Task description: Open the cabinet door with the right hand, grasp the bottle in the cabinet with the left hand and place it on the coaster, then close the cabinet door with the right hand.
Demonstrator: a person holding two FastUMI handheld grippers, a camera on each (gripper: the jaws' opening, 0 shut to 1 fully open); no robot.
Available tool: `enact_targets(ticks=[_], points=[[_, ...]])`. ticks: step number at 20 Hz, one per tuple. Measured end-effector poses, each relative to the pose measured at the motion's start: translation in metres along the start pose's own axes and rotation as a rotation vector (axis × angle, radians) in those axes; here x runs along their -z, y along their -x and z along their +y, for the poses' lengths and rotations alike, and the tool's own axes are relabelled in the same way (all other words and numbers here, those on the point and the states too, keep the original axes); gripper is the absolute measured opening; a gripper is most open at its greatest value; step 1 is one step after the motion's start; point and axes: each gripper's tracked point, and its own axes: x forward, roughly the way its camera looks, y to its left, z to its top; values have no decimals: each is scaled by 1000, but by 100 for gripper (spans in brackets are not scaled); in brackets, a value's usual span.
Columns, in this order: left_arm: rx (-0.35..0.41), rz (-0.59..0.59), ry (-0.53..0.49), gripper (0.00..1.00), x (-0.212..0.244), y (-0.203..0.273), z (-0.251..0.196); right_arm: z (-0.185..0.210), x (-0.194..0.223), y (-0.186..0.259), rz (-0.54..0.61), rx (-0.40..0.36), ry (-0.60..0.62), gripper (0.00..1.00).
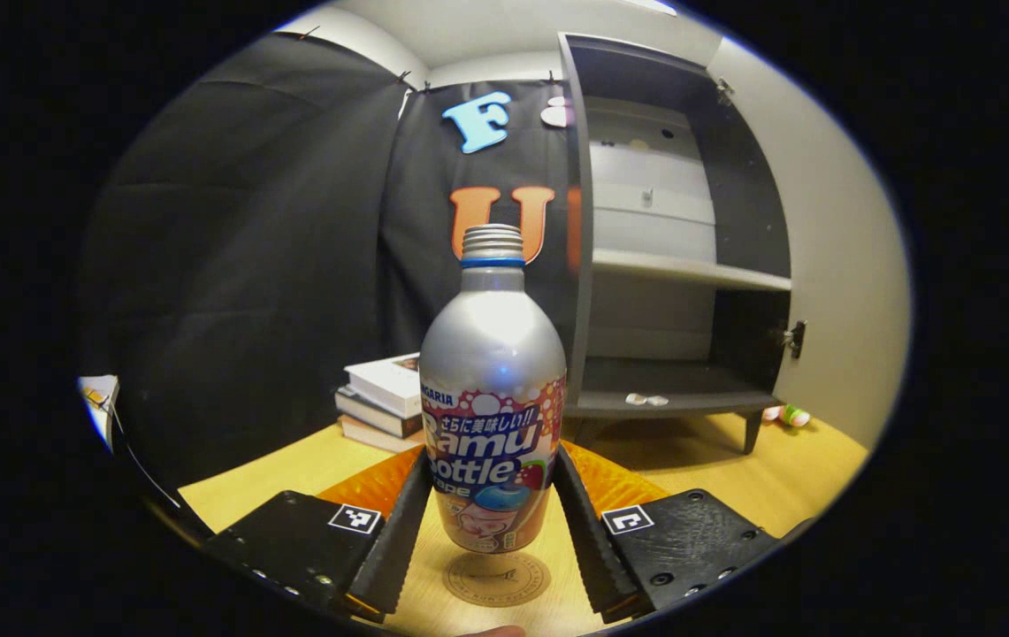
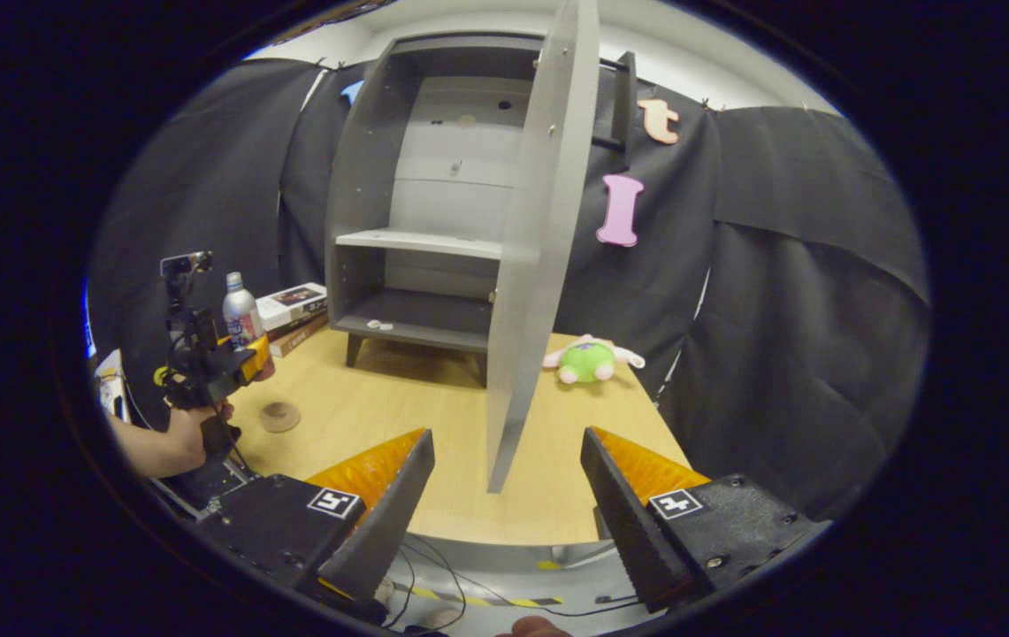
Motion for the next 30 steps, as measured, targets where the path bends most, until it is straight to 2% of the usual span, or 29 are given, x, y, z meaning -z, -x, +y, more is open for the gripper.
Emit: enact_targets(ticks=[5,7,8,14,15,16,17,22,27,30], points=[[-28,64,9,76,54,-10,-6,2,13,-10,57,-24,27,100],[-45,116,-23,76,73,-8,-6,3,13,-16,68,-39,42,100],[-48,59,-37,77,65,-8,-8,2,13,-19,73,-39,51,100],[-61,103,-65,80,76,-12,-11,11,11,-32,72,-86,77,100],[-54,97,-56,74,75,-9,-13,12,14,-34,81,-96,83,100],[-57,89,-54,94,74,-11,-11,12,14,-35,82,-101,86,100],[-52,89,-53,97,74,-11,-12,12,13,-37,81,-106,85,100],[-66,91,-46,97,74,-8,-9,15,18,-40,109,-137,94,100],[-84,130,-36,98,78,16,0,11,11,-32,100,-142,123,100],[-74,171,-53,97,66,43,-5,15,13,-34,103,-157,88,100]])
